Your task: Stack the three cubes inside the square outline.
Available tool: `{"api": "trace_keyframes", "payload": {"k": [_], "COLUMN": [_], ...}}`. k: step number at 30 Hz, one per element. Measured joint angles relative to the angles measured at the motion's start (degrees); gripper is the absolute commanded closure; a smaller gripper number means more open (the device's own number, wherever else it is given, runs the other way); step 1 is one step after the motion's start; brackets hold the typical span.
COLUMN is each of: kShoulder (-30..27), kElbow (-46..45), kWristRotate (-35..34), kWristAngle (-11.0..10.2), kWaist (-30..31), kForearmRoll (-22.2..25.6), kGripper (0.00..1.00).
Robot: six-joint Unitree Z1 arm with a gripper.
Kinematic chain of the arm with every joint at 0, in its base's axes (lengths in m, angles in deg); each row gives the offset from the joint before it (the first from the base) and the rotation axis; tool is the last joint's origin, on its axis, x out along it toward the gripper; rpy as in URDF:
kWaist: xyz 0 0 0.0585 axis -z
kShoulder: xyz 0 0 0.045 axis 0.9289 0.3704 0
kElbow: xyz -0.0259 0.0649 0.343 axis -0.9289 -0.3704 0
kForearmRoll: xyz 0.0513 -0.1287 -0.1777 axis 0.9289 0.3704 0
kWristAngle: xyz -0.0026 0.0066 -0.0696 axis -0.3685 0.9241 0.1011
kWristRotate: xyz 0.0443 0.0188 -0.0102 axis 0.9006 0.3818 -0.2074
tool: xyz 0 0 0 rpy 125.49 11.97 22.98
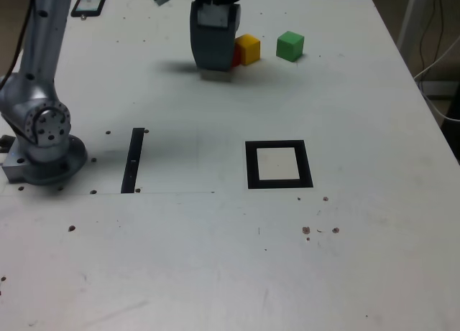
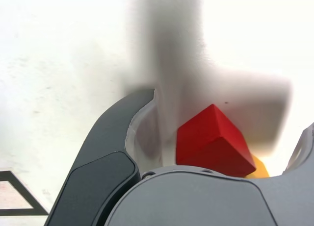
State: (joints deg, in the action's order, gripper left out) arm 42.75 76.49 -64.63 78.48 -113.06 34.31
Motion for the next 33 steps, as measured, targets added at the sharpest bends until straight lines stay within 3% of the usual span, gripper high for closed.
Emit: {"api": "trace_keyframes", "payload": {"k": [15, 20, 33], "kShoulder": [4.1, 4.6, 6.1], "kElbow": [5.9, 7.9, 9.8], "kWristRotate": [0.0, 0.0, 0.0], "kWristAngle": [1.3, 1.3, 1.1], "kWaist": [-0.2, 0.0, 0.0], "kForearmRoll": [2.2, 4.6, 4.0], "kGripper": [0.08, 0.15, 0.35]}}
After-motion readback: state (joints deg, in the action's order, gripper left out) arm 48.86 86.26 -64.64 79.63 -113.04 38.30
